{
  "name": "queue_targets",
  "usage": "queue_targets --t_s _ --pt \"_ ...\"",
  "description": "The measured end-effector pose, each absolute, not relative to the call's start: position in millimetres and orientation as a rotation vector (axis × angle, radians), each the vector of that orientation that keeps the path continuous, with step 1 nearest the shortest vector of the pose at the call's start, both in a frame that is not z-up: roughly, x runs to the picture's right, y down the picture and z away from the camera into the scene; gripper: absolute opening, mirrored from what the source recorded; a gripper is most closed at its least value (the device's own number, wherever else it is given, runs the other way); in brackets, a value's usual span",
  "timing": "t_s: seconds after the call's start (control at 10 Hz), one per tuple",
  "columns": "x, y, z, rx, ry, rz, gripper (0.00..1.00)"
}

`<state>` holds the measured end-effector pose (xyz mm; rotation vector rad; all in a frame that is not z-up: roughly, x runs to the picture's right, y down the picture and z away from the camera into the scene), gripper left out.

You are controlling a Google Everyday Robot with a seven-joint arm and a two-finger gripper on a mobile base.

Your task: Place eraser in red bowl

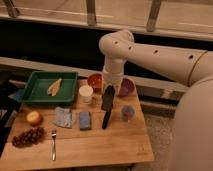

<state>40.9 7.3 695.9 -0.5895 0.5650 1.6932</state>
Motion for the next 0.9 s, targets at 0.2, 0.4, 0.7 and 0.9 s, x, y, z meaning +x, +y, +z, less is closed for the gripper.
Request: queue_targets --t_s 0.2,0.4,0.7,0.9 --pt "38.5 7.2 696.0 -0.590 0.564 1.689 0.00" --pt "40.4 8.8 700.1 -0.577 0.573 1.707 0.00" --pt "39.3 -20.0 725.6 -0.481 0.565 1.719 0.00" --pt "25.6 -57.0 742.0 -0.420 0.541 1.709 0.00"
